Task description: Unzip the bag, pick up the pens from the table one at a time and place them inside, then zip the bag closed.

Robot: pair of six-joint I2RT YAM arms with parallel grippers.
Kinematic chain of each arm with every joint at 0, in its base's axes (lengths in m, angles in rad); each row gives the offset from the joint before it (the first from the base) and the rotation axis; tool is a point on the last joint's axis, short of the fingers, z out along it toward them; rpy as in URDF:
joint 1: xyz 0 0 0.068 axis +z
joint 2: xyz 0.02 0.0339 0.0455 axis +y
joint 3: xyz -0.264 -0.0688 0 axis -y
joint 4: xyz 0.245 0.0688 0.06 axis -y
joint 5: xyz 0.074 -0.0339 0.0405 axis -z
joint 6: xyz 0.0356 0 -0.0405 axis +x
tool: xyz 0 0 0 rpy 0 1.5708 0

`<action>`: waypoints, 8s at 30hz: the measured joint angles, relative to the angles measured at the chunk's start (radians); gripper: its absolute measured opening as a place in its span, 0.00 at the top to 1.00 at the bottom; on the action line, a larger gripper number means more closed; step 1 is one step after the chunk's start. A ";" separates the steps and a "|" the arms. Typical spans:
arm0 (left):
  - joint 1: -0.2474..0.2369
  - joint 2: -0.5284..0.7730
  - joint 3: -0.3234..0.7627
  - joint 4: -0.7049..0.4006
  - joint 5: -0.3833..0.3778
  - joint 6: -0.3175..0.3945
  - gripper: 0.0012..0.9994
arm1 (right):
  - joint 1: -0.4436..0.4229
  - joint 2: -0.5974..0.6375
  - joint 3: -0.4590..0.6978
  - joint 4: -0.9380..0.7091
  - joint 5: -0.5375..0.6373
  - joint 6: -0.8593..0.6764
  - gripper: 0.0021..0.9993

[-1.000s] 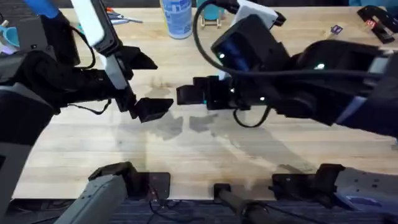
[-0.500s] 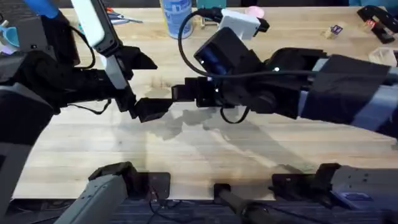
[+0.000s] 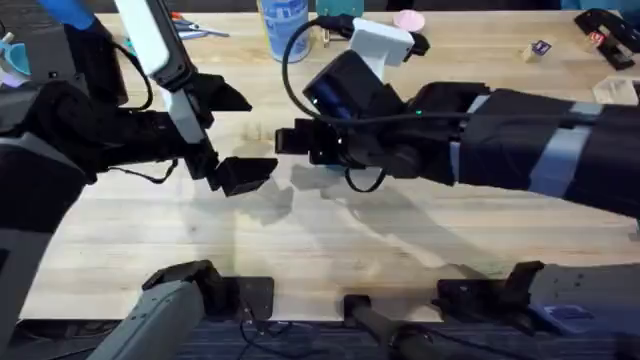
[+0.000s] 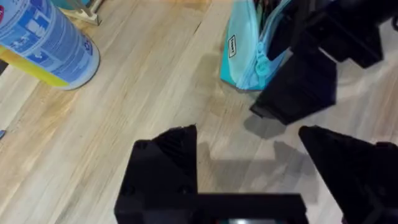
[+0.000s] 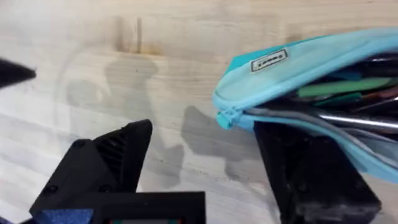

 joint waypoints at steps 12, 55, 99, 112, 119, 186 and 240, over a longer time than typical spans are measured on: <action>0.000 0.000 0.000 0.000 0.008 0.000 0.01 | -0.041 0.027 0.000 0.006 0.002 0.034 0.19; 0.000 0.000 0.000 0.000 0.008 0.000 0.01 | -0.052 0.035 0.000 -0.048 0.043 0.063 0.97; 0.000 0.000 0.000 0.050 0.028 0.000 0.01 | -0.080 -0.141 -0.003 -0.021 0.019 0.070 0.97; 0.000 0.171 0.000 0.072 0.101 0.000 0.01 | -0.080 -0.141 -0.003 -0.021 0.019 0.070 0.97; 0.000 0.340 0.000 0.148 0.256 0.056 0.01 | -0.080 -0.141 -0.003 -0.021 0.019 0.071 0.97; -0.343 0.662 0.002 0.576 0.374 0.094 0.96 | -0.080 -0.141 -0.003 -0.027 0.005 0.078 0.97; -0.348 0.662 0.002 0.586 0.358 0.094 0.96 | -0.482 -0.190 -0.003 -0.254 -0.073 0.072 0.97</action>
